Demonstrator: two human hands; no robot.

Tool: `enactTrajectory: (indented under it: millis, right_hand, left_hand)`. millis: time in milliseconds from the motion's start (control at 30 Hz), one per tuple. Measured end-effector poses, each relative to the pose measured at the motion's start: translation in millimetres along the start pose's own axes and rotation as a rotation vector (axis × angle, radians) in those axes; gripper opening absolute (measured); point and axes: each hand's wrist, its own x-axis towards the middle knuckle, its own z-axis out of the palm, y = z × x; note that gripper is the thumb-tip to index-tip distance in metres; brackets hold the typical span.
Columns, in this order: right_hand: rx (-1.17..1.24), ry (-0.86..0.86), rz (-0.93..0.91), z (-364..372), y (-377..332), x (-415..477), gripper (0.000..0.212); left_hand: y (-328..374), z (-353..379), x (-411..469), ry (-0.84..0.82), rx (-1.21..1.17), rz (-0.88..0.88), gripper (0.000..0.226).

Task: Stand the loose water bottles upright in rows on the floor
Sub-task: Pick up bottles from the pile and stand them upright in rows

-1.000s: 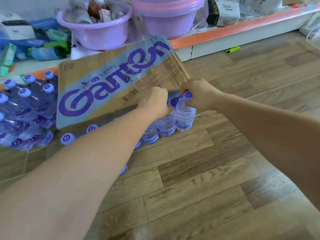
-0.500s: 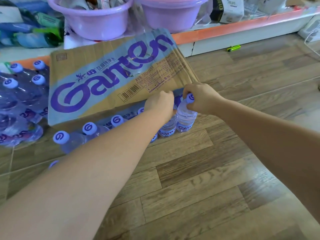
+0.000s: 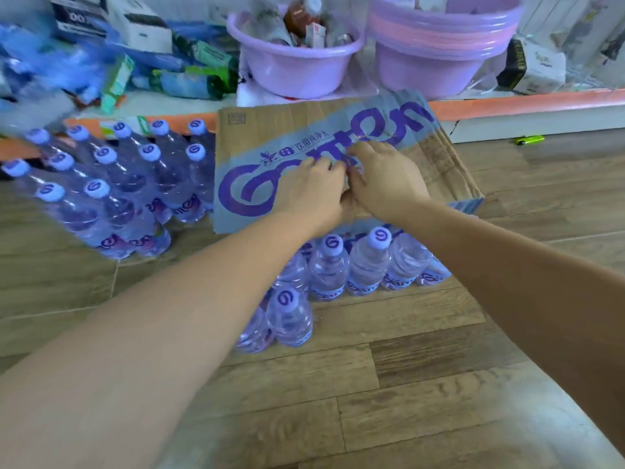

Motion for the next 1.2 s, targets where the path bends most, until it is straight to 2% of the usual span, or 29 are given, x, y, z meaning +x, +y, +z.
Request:
enactTrajectory:
  millis: [100, 233, 367, 500, 733, 833, 900, 967, 1200]
  right_hand:
    - [0.059, -0.072, -0.054, 20, -59, 19, 0.047]
    - [0.072, -0.164, -0.161, 58, -139, 35, 0.05]
    - [0.07, -0.252, -0.255, 92, -203, 46, 0.054]
    - [0.083, -0.322, -0.284, 123, -260, 61, 0.06]
    - [0.045, -0.342, -0.343, 149, -327, 91, 0.067]
    - [-0.045, -0.35, -0.31, 156, -340, 103, 0.058]
    - [-0.051, -0.339, -0.252, 160, -345, 107, 0.045]
    - [-0.047, -0.328, -0.196, 164, -348, 108, 0.038]
    - [-0.07, -0.283, -0.171, 170, -348, 93, 0.046]
  left_hand:
    - [-81, -6, -16, -0.023, -0.025, -0.113, 0.046]
    - [-202, -7, -61, -0.08, 0.086, -0.293, 0.059]
    - [-283, -7, -100, -0.132, 0.124, -0.441, 0.061]
    - [-339, -7, -122, -0.13, 0.082, -0.469, 0.062]
    - [-392, 2, -130, -0.186, -0.066, -0.38, 0.062]
    - [-400, 4, -130, -0.159, -0.076, -0.346, 0.059]
    - [-398, 0, -125, -0.079, -0.077, -0.337, 0.047]
    - [-393, -5, -118, -0.051, -0.045, -0.341, 0.04]
    - [-383, -8, -115, -0.146, 0.184, -0.38, 0.024]
